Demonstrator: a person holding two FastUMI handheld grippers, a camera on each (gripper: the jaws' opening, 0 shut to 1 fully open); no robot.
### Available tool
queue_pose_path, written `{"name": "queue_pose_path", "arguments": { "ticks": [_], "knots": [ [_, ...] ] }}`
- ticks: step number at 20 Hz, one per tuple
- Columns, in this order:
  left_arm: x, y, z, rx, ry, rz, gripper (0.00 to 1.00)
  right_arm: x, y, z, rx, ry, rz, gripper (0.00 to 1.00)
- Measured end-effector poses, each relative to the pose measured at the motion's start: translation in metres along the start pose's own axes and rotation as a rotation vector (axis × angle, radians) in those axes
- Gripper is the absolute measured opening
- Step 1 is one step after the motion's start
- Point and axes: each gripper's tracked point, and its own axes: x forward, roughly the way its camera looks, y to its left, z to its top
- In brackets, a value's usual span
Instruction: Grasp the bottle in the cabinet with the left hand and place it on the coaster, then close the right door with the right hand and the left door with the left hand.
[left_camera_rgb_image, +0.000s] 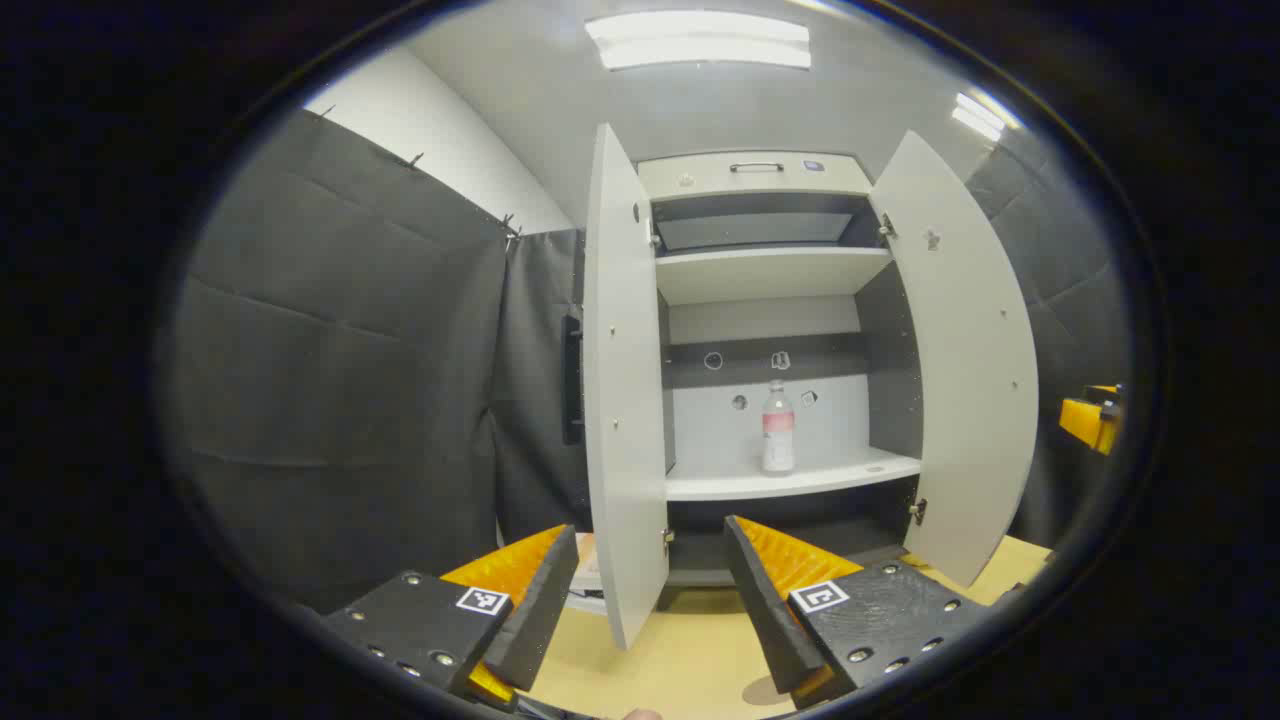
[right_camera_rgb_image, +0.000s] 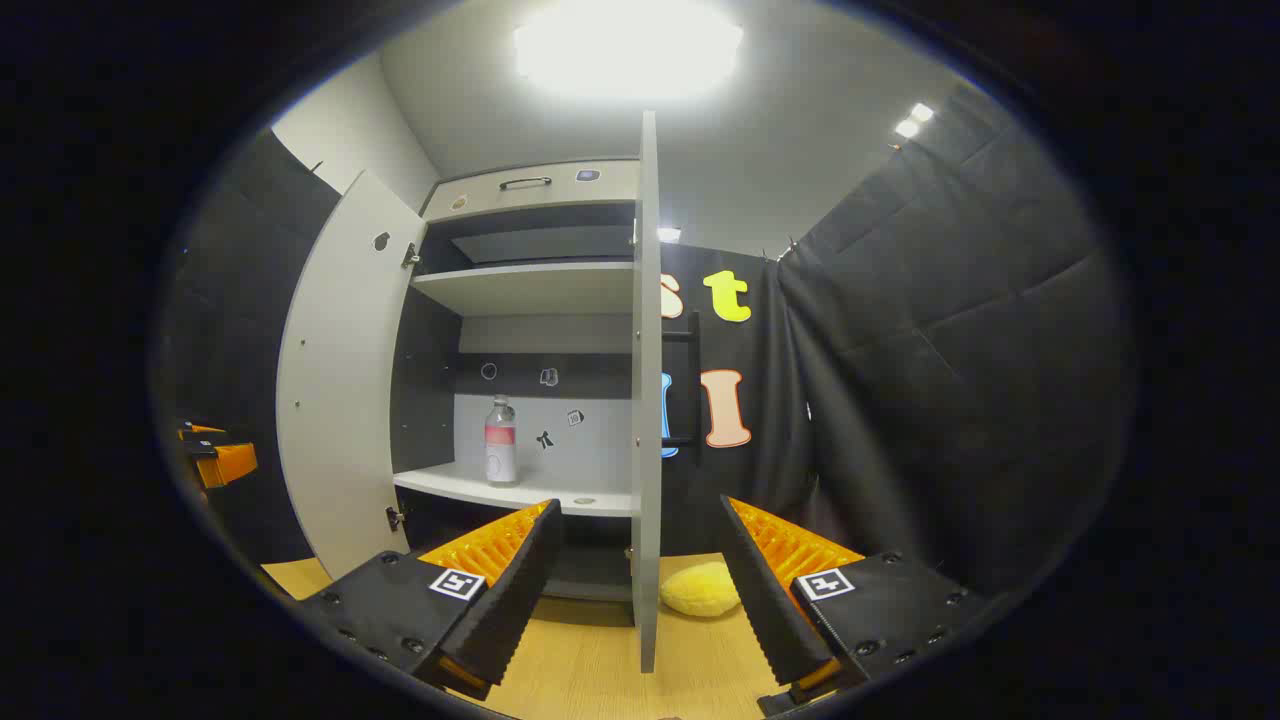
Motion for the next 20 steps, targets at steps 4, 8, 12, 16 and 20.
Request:
{"name": "queue_pose_path", "arguments": {
  "ticks": [4,8,12,16,20],
  "knots": [
    [0.000,-0.009,-0.003,0.006,0.008,0.007,0.93,0.009,-0.006,0.001,0.009,0.012,-0.001,0.97],
    [0.001,-0.018,-0.004,0.004,0.011,0.011,0.93,0.011,-0.009,-0.004,0.001,0.012,0.016,0.98],
    [0.002,-0.023,-0.003,0.001,0.007,0.014,0.94,0.011,-0.011,-0.002,-0.001,0.005,0.026,0.98],
    [0.002,-0.027,0.003,0.018,-0.001,0.005,0.86,0.009,-0.012,-0.001,-0.006,0.001,0.027,0.98],
    [0.022,-0.063,0.008,0.008,-0.004,-0.070,0.86,0.007,-0.021,-0.004,-0.033,-0.003,0.028,0.97]
  ]
}}
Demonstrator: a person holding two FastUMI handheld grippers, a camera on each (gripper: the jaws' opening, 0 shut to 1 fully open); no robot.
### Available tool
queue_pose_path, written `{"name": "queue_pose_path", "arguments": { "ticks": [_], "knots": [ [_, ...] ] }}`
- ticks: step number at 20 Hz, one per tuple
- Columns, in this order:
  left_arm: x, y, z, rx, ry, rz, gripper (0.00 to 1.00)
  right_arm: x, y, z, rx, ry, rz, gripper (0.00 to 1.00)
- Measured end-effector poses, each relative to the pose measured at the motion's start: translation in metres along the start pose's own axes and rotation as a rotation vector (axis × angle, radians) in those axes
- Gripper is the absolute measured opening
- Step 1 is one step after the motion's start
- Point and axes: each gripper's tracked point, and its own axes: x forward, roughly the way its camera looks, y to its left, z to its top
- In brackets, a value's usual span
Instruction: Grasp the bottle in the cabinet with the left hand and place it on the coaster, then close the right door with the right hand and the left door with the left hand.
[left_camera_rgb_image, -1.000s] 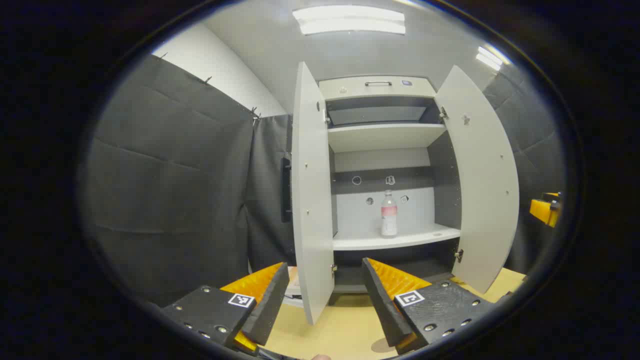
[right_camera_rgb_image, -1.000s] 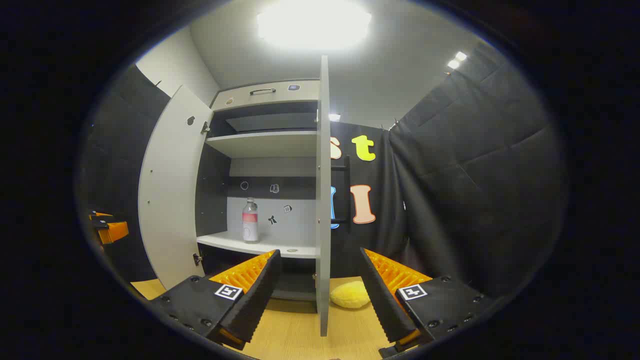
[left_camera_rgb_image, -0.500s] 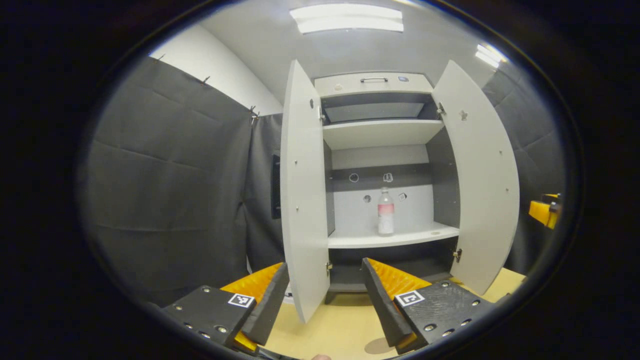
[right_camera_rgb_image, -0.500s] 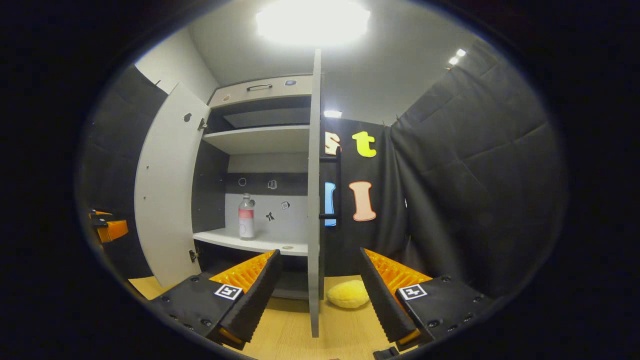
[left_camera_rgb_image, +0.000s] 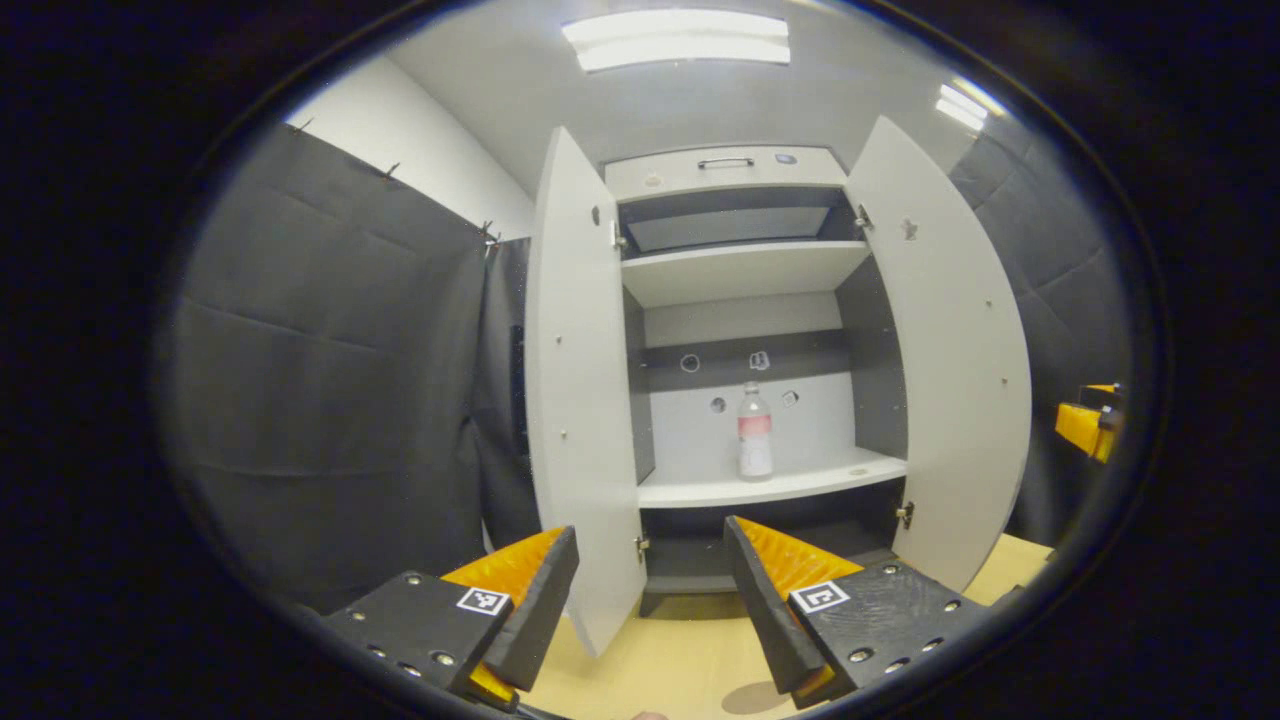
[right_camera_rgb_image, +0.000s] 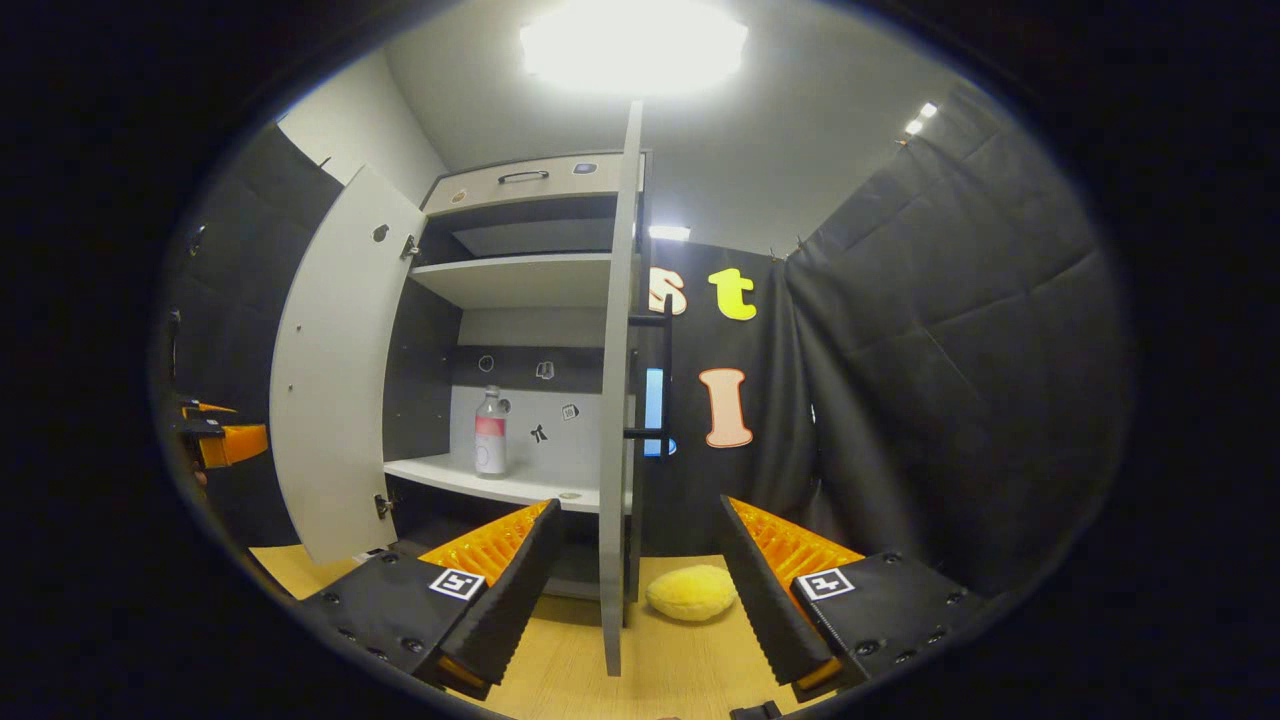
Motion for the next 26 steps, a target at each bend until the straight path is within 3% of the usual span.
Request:
{"name": "queue_pose_path", "arguments": {
  "ticks": [8,19,26],
  "knots": [
    [0.095,-0.046,0.018,-0.097,-0.020,-0.091,0.86,-0.003,-0.017,-0.023,0.025,0.029,0.031,0.97],
    [0.239,-0.112,0.026,-0.063,-0.063,-0.232,0.86,0.024,-0.070,-0.023,0.017,0.032,-0.198,0.98],
    [0.320,-0.130,0.010,-0.063,-0.055,-0.247,0.86,0.045,-0.085,-0.031,0.004,0.055,-0.298,0.98]
  ]
}}
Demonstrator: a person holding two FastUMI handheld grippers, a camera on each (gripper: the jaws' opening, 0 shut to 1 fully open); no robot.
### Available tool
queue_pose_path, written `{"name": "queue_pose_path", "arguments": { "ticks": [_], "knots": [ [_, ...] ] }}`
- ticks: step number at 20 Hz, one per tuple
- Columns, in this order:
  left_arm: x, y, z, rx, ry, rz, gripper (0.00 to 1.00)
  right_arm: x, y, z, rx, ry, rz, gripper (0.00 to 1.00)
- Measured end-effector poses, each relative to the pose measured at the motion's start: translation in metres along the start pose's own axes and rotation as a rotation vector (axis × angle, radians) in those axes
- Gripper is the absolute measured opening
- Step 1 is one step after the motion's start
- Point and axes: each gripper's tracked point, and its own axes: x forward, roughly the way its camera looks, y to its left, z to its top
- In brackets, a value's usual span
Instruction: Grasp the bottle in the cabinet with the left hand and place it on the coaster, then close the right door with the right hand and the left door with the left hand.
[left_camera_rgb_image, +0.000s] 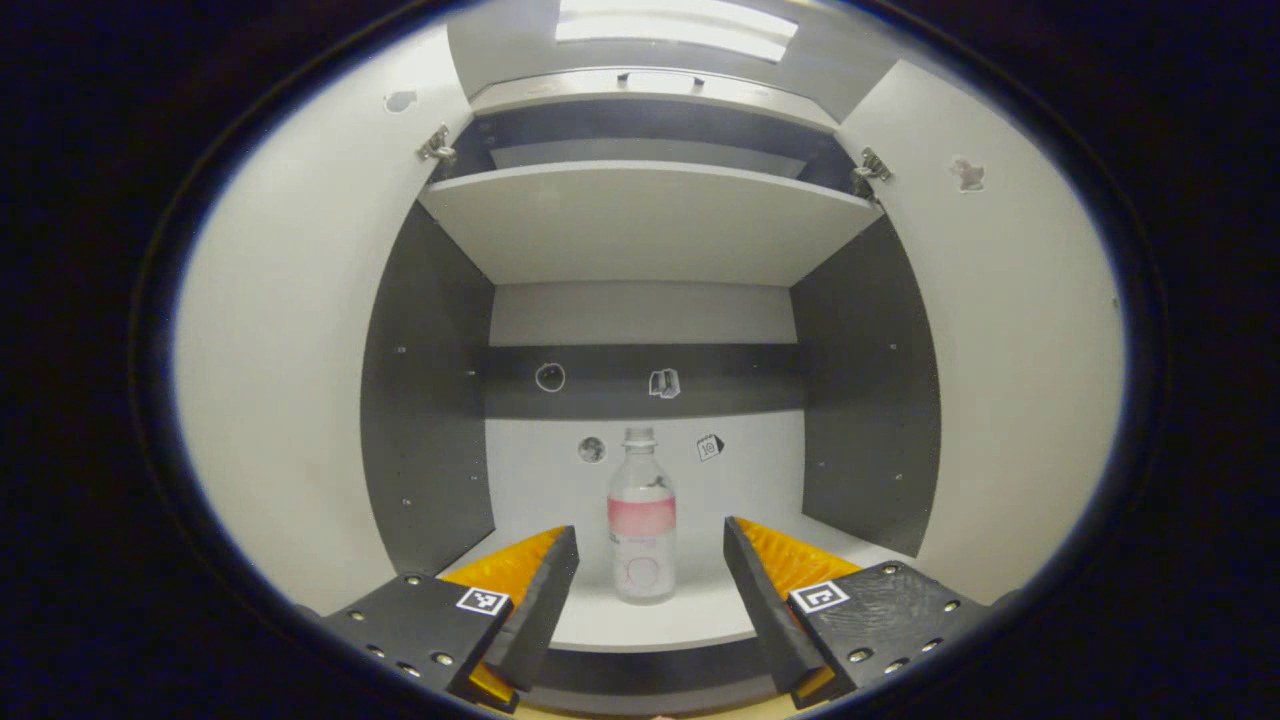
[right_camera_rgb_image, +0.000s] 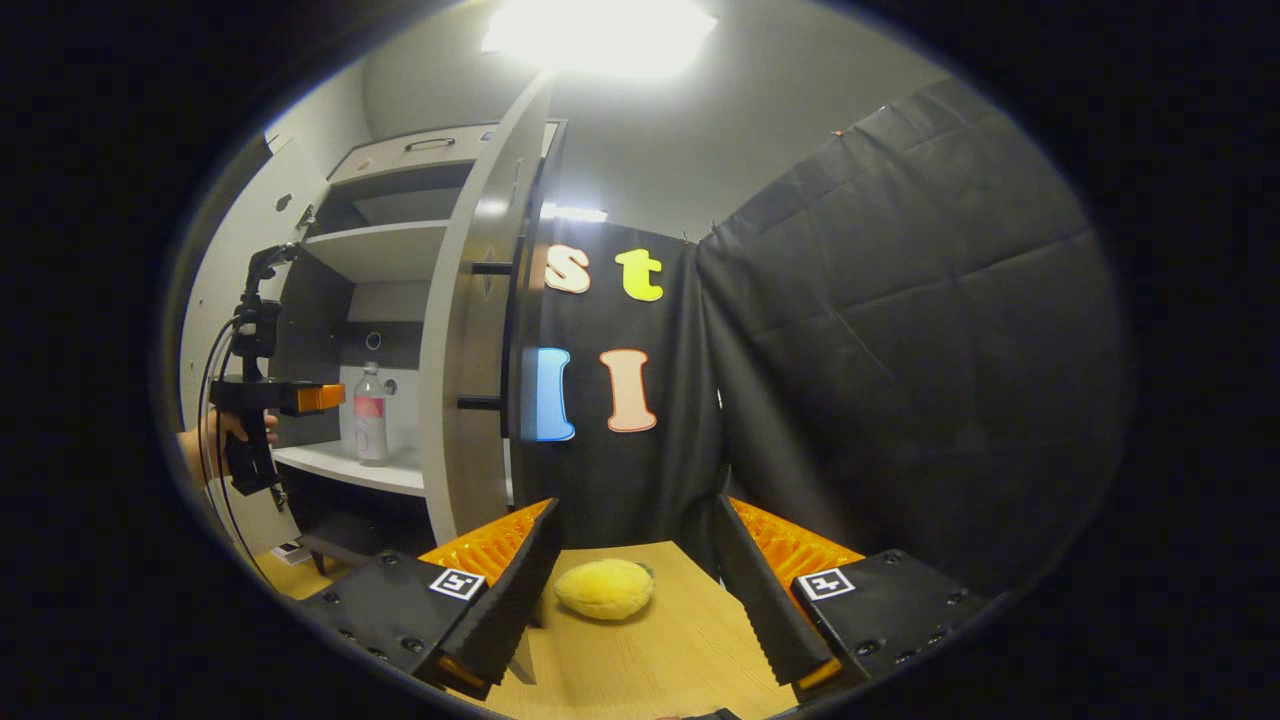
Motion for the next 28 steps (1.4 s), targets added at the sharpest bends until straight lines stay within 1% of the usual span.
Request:
{"name": "queue_pose_path", "arguments": {
  "ticks": [6,12,13,16,18,19,20,21,22,23,24,25,28],
  "knots": [
    [0.048,0.009,-0.021,-0.005,0.024,-0.026,0.86,0.014,0.001,-0.015,-0.003,0.048,-0.053,0.98],
    [0.092,0.011,-0.049,0.014,0.072,-0.041,0.86,0.012,-0.004,-0.029,-0.024,0.087,-0.096,0.98],
    [0.098,0.011,-0.054,0.021,0.085,-0.040,0.86,0.012,-0.004,-0.030,-0.025,0.094,-0.100,0.96],
    [0.116,0.008,-0.068,0.011,0.121,-0.051,0.86,0.013,0.000,-0.033,-0.025,0.101,-0.091,0.98],
    [0.123,0.010,-0.076,0.019,0.140,-0.042,0.86,0.012,0.000,-0.035,-0.031,0.106,-0.083,0.97],
    [0.123,0.011,-0.074,0.027,0.140,-0.034,0.86,0.011,0.001,-0.035,-0.032,0.106,-0.081,0.98],
    [0.125,0.011,-0.075,0.032,0.140,-0.026,0.90,0.010,0.001,-0.036,-0.032,0.106,-0.077,0.98],
    [0.123,0.012,-0.074,0.036,0.142,-0.019,0.79,0.010,0.001,-0.036,-0.032,0.107,-0.073,0.98],
    [0.121,0.013,-0.071,0.035,0.139,-0.012,0.72,0.010,0.000,-0.036,-0.032,0.106,-0.070,0.98],
    [0.116,0.015,-0.066,0.028,0.132,-0.007,0.72,0.010,0.000,-0.036,-0.031,0.103,-0.063,0.97],
    [0.112,0.017,-0.059,0.022,0.122,-0.002,0.79,0.009,0.001,-0.033,-0.032,0.101,-0.058,0.98],
    [0.106,0.019,-0.051,0.017,0.110,0.004,0.72,0.007,0.001,-0.032,-0.034,0.096,-0.052,0.98],
    [0.075,0.024,-0.027,0.005,0.072,0.011,0.72,0.002,0.000,-0.030,-0.033,0.090,-0.027,0.97]
  ]
}}
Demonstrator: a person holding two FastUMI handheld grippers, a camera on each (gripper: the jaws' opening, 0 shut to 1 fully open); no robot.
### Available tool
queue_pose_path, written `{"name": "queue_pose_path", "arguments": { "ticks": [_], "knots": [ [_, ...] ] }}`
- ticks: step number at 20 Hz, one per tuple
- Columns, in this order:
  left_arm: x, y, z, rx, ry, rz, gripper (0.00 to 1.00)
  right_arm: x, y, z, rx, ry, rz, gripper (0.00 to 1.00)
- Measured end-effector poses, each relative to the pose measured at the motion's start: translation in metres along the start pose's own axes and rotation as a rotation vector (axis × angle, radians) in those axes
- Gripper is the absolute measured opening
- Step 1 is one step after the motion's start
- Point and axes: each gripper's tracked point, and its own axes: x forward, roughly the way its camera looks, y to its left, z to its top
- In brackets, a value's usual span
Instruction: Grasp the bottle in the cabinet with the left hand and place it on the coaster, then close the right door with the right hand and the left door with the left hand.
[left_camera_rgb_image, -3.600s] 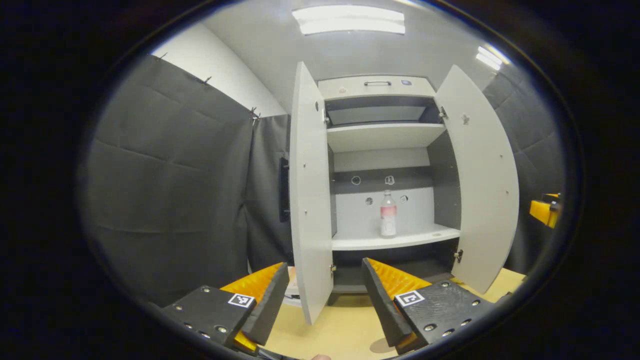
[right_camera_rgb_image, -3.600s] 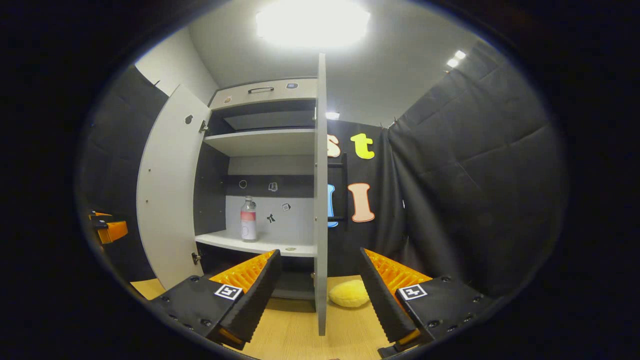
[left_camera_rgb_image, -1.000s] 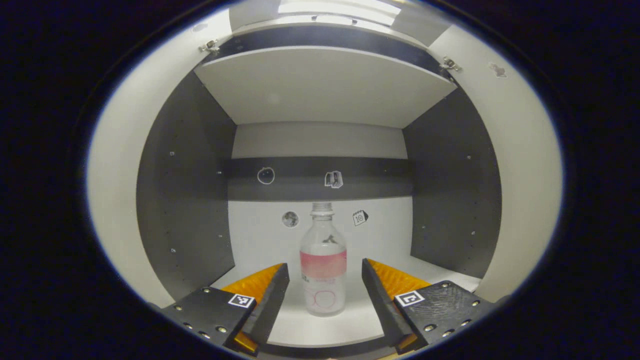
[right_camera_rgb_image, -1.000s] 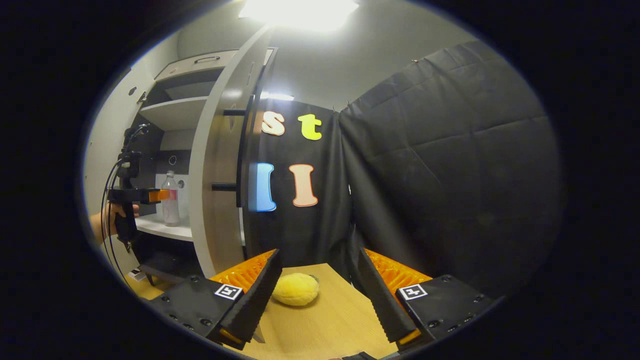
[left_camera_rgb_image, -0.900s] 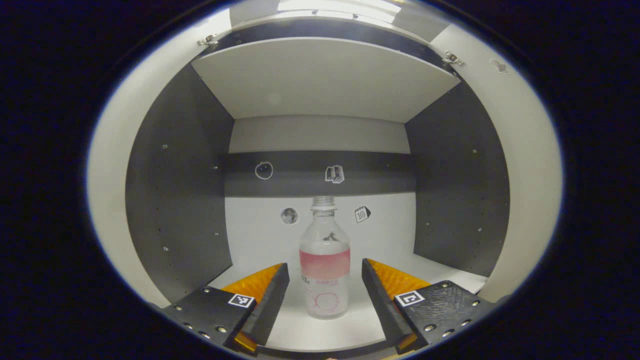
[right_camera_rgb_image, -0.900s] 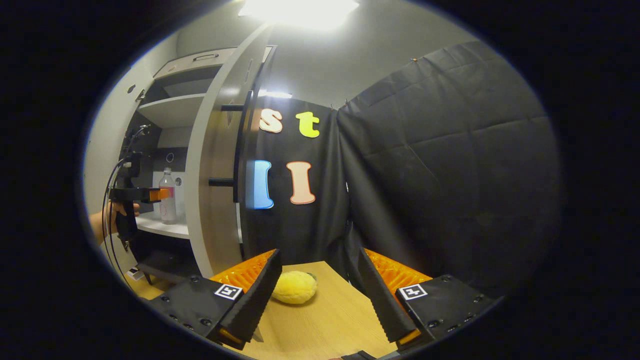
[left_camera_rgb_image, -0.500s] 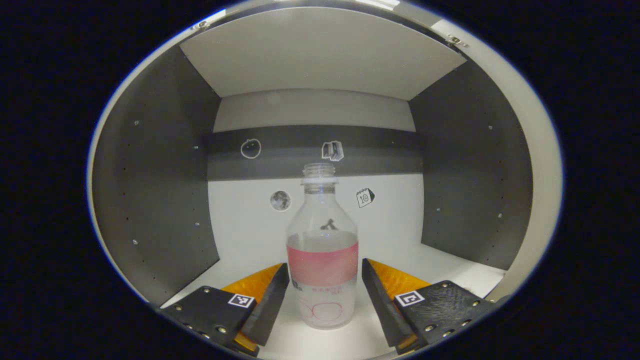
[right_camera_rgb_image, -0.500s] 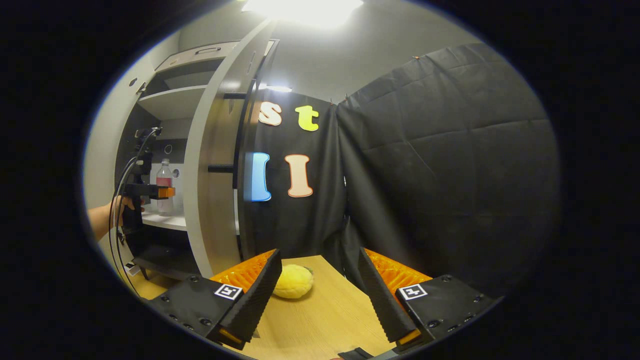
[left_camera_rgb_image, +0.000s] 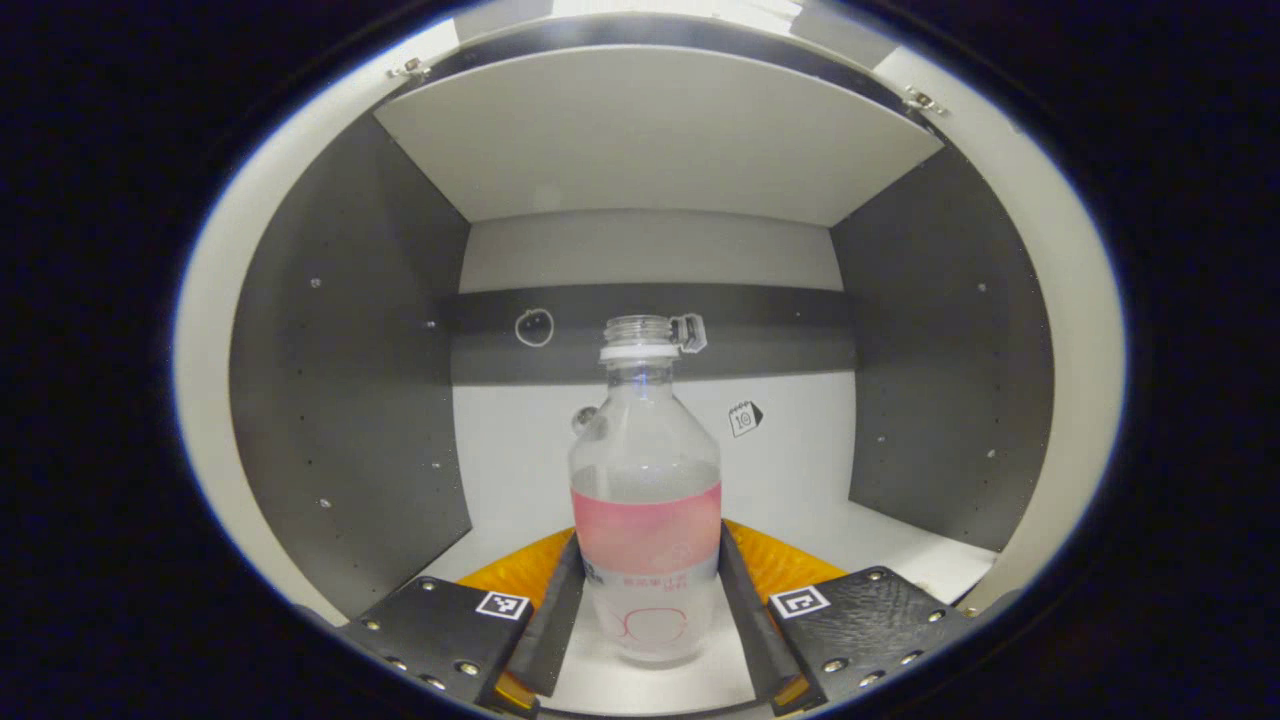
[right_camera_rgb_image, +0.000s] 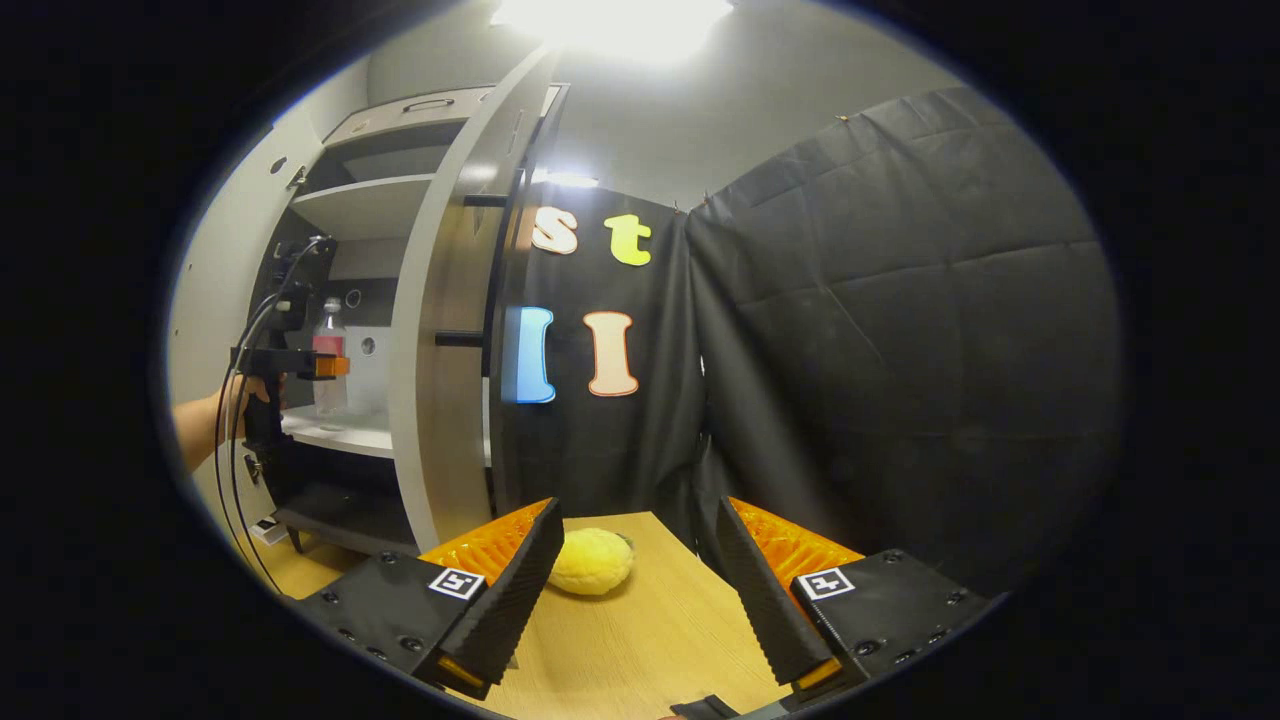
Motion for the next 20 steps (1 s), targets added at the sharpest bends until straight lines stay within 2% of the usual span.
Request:
{"name": "queue_pose_path", "arguments": {
  "ticks": [1,2,3,4,6,7,8,9,15,20],
  "knots": [
    [-0.011,0.001,0.006,0.002,-0.011,0.005,0.72,-0.002,-0.001,0.001,0.004,-0.004,0.009,0.98],
    [-0.021,0.001,0.011,0.004,-0.021,0.010,0.79,-0.004,-0.003,0.001,0.007,-0.007,0.018,0.96],
    [-0.031,0.000,0.014,0.004,-0.027,0.012,0.79,-0.005,-0.004,0.003,0.009,-0.011,0.029,0.96],
    [-0.043,-0.001,0.016,0.004,-0.035,0.014,0.72,-0.008,-0.005,0.002,0.010,-0.011,0.040,0.97],
    [-0.066,-0.001,0.017,0.013,-0.051,0.024,0.72,-0.010,-0.008,0.001,0.011,-0.011,0.063,0.97],
    [-0.080,0.000,0.017,0.024,-0.056,0.032,0.79,-0.012,-0.009,0.002,0.012,-0.013,0.075,0.98],
    [-0.090,0.000,0.017,0.030,-0.052,0.036,0.79,-0.014,-0.010,0.001,0.011,-0.013,0.089,0.98],
    [-0.099,-0.002,0.013,0.029,-0.044,0.035,0.72,-0.016,-0.010,0.001,0.009,-0.012,0.103,0.98],
    [-0.156,-0.007,-0.002,0.053,-0.040,0.054,0.72,-0.026,-0.015,-0.002,0.012,-0.001,0.169,0.98],
    [-0.205,-0.015,-0.020,0.024,-0.066,0.041,0.72,-0.038,-0.015,-0.004,-0.008,0.007,0.211,0.98]
  ]
}}
